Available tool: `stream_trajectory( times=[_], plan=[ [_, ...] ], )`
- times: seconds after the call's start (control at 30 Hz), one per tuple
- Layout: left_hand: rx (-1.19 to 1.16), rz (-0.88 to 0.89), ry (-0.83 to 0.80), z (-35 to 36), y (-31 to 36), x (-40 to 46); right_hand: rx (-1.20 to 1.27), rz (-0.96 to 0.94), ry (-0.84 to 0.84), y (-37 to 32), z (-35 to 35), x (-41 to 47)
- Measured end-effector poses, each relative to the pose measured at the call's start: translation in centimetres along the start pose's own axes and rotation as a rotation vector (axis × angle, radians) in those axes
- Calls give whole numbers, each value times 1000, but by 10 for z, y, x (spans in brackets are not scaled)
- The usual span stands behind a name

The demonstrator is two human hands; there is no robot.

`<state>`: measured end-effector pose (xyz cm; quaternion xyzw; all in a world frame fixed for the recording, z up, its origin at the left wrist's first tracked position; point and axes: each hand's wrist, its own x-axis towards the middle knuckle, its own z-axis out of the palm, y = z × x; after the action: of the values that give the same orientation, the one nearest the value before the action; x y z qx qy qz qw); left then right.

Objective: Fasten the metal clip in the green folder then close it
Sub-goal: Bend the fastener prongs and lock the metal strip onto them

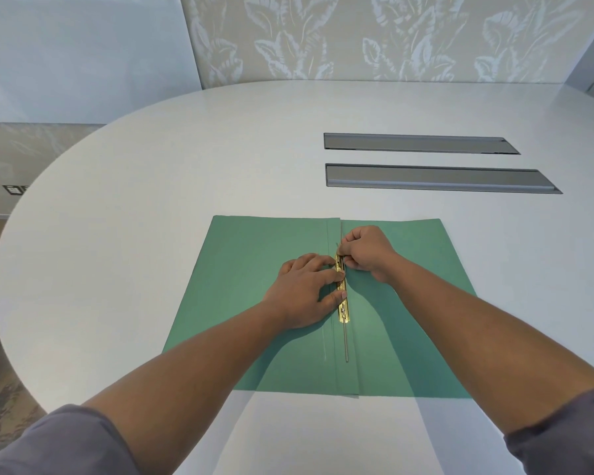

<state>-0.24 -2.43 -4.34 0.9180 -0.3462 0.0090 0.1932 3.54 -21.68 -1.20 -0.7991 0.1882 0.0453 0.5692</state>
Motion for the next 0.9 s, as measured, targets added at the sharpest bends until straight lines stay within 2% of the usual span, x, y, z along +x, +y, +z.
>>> stream_trajectory(
  times=[0.3,0.6,0.9],
  plan=[
    [2,-19,-35,2,-1,0,40,24,-21,-3,-2,-1],
    [18,-14,-49,4,-1,0,-86,-176,35,15,-2,-13],
    [35,-4,-48,4,-1,0,-156,-271,45,28,-1,-42]
  ],
)
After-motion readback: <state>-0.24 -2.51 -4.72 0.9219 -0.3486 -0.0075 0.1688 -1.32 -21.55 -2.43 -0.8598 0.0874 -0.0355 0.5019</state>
